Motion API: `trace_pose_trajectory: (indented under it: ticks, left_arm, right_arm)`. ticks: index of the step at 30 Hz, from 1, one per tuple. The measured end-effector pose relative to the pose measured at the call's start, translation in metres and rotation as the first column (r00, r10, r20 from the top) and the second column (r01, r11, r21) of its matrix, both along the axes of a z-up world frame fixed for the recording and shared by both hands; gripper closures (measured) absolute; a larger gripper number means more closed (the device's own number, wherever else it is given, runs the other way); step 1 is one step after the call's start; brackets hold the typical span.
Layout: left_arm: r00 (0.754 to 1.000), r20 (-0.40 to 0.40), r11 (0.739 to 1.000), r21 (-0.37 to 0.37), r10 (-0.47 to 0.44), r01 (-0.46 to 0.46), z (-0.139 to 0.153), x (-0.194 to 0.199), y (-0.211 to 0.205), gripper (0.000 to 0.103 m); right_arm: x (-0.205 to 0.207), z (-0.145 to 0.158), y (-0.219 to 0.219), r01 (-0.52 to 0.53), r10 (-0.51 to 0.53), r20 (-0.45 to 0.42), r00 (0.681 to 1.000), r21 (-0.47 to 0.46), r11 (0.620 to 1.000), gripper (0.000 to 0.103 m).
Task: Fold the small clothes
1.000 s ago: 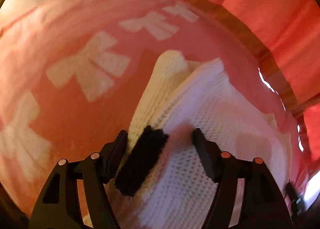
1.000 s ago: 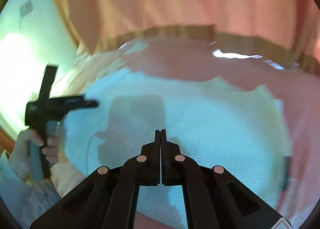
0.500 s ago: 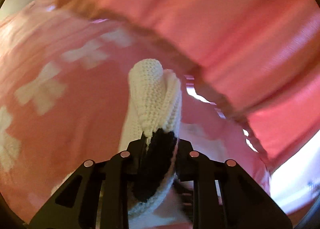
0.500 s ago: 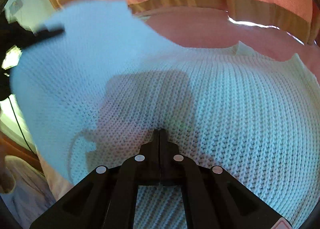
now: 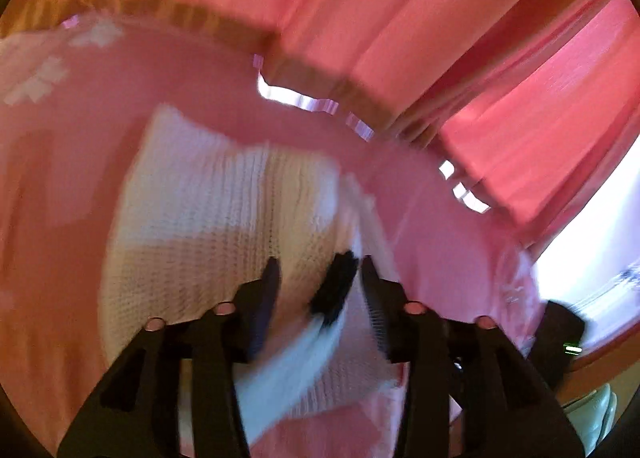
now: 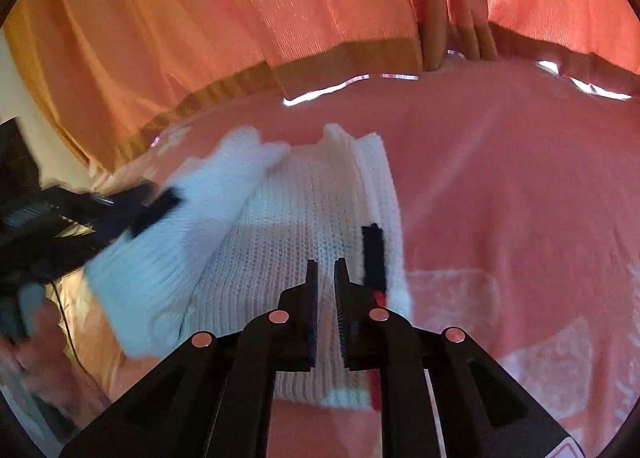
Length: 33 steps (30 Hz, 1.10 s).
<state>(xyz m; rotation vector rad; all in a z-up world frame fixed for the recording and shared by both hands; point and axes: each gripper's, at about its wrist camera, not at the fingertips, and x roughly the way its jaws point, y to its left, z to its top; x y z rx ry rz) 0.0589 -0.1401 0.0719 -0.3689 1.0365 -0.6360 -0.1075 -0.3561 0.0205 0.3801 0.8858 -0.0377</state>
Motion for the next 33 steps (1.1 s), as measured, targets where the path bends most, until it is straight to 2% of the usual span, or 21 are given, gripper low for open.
trace_pose_trajectory:
  ticks: [1, 2, 3, 5, 6, 9, 12, 16, 19, 22, 24, 28, 29, 31, 33]
  left_arm:
    - [0.999, 0.042, 0.999, -0.032, 0.022, -0.021, 0.014, -0.007, 0.015, 0.029]
    - [0.993, 0.094, 0.996, -0.057, 0.078, -0.073, 0.029, -0.015, 0.038, 0.023]
    - [0.985, 0.122, 0.991, -0.069, 0.121, -0.113, 0.037, -0.019, 0.053, 0.021]
    - [0.968, 0.169, 0.982, -0.053, 0.188, -0.181, 0.045, -0.022, 0.08, 0.02]
    - [0.962, 0.178, 0.978, -0.032, 0.208, -0.206, 0.043, -0.023, 0.089, 0.02]
    - [0.944, 0.186, 0.955, 0.067, 0.274, -0.291, 0.025, -0.023, 0.102, 0.02]
    - [0.957, 0.124, 0.958, 0.091, 0.261, -0.273, 0.006, -0.021, 0.109, 0.02]
    - [0.97, 0.133, 0.964, 0.145, 0.206, -0.224, -0.004, -0.026, 0.102, 0.02]
    - [0.978, 0.126, 0.968, 0.167, 0.168, -0.187, -0.012, -0.036, 0.1, 0.02]
    - [0.978, 0.115, 0.967, 0.169, 0.174, -0.192, -0.014, -0.039, 0.106, 0.02]
    - [0.977, 0.107, 0.965, 0.169, 0.183, -0.199, -0.016, -0.039, 0.112, 0.02]
    - [0.977, 0.094, 0.961, 0.188, 0.189, -0.204, -0.024, -0.037, 0.114, 0.02]
    - [0.978, 0.089, 0.961, 0.19, 0.188, -0.202, -0.025, -0.037, 0.112, 0.02]
    - [0.98, 0.075, 0.962, 0.19, 0.184, -0.195, -0.027, -0.036, 0.109, 0.02]
    - [0.983, 0.061, 0.967, 0.176, 0.175, -0.183, -0.027, -0.036, 0.104, 0.02]
  right_arm:
    - [-0.004, 0.001, -0.001, -0.014, 0.014, 0.012, 1.0, 0.013, 1.0, 0.079]
    - [-0.008, 0.003, 0.0, -0.034, 0.033, 0.026, 0.999, 0.048, 0.998, 0.065]
    - [-0.009, 0.003, 0.003, -0.057, 0.054, 0.037, 0.998, 0.084, 0.995, 0.057]
    - [-0.013, 0.008, 0.01, -0.093, 0.087, 0.048, 0.995, 0.14, 0.986, 0.055]
    - [-0.011, 0.009, 0.013, -0.103, 0.095, 0.055, 0.994, 0.173, 0.98, 0.05]
    - [0.0, 0.008, 0.028, -0.134, 0.124, 0.057, 0.991, 0.26, 0.956, 0.043]
    - [0.009, 0.004, 0.04, -0.129, 0.129, 0.017, 0.991, 0.282, 0.951, 0.041]
    - [0.023, -0.006, 0.044, -0.118, 0.133, -0.017, 0.991, 0.363, 0.924, 0.034]
    - [0.033, -0.013, 0.044, -0.098, 0.125, -0.039, 0.991, 0.418, 0.903, 0.035]
    - [0.029, 0.0, 0.035, -0.085, 0.088, 0.012, 0.996, 0.433, 0.897, 0.034]
    - [0.029, 0.007, 0.033, -0.092, 0.089, 0.028, 0.996, 0.413, 0.906, 0.034]
    - [0.036, -0.009, 0.044, -0.102, 0.129, -0.038, 0.991, 0.41, 0.906, 0.034]
    - [0.04, -0.016, 0.051, -0.118, 0.157, -0.064, 0.986, 0.406, 0.906, 0.037]
    - [0.046, -0.023, 0.065, -0.161, 0.208, -0.08, 0.975, 0.39, 0.907, 0.077]
    - [0.046, -0.01, 0.067, -0.168, 0.193, -0.049, 0.98, 0.316, 0.934, 0.083]
